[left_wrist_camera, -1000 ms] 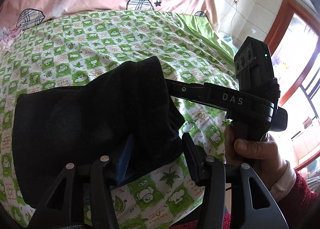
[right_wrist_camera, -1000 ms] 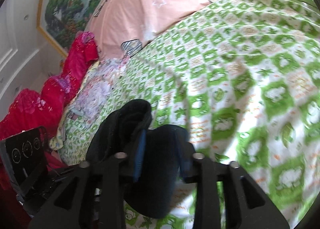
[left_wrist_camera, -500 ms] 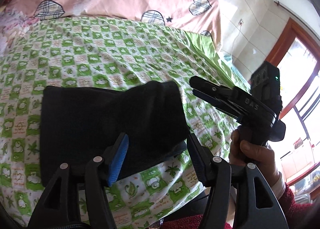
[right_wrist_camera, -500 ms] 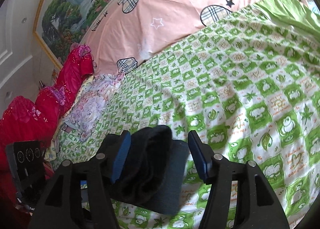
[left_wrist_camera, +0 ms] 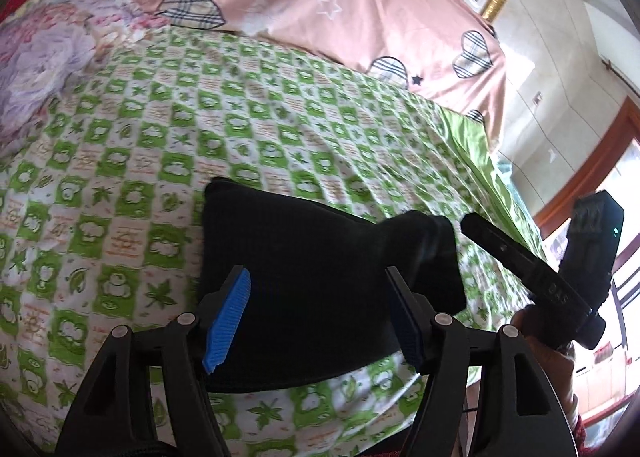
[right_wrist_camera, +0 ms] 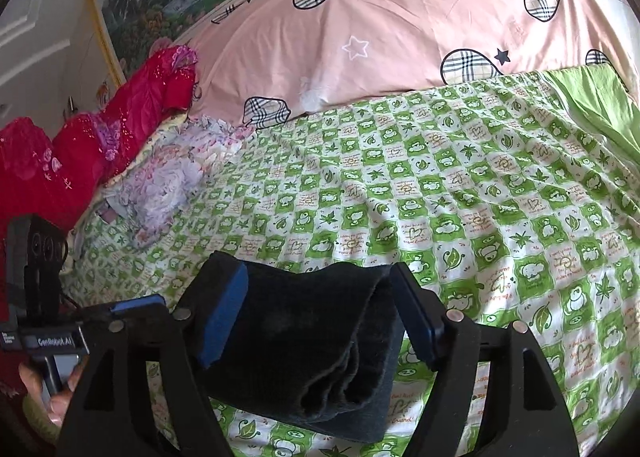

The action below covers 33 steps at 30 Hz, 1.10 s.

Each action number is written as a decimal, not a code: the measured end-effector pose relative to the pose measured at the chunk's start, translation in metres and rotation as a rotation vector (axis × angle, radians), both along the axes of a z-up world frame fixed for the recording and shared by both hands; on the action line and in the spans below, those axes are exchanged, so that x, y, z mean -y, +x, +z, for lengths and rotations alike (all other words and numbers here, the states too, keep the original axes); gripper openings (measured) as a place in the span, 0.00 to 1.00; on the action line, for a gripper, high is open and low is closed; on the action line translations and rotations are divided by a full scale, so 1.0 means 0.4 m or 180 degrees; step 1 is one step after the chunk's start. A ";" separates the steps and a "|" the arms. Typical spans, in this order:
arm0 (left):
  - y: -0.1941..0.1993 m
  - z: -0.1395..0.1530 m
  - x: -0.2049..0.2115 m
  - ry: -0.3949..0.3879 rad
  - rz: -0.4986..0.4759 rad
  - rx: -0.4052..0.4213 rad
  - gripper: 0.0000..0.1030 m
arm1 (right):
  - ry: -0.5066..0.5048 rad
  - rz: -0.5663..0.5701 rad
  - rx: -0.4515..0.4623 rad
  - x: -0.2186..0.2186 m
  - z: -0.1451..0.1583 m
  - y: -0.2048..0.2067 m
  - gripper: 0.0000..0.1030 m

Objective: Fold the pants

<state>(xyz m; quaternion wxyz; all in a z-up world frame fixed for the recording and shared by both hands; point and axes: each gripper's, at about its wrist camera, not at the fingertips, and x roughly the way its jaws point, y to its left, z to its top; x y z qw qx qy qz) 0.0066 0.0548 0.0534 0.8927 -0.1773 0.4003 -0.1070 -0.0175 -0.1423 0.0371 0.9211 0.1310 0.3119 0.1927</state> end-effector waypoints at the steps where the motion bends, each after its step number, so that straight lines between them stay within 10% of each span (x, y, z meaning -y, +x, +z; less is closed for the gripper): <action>1: 0.003 -0.004 -0.008 -0.0010 0.0038 -0.0014 0.67 | -0.0004 -0.0007 -0.0019 -0.004 -0.002 0.003 0.75; 33: 0.202 -0.158 -0.084 0.0055 0.0376 -0.0575 0.70 | -0.0455 -0.0343 -0.0427 0.038 -0.164 0.009 0.78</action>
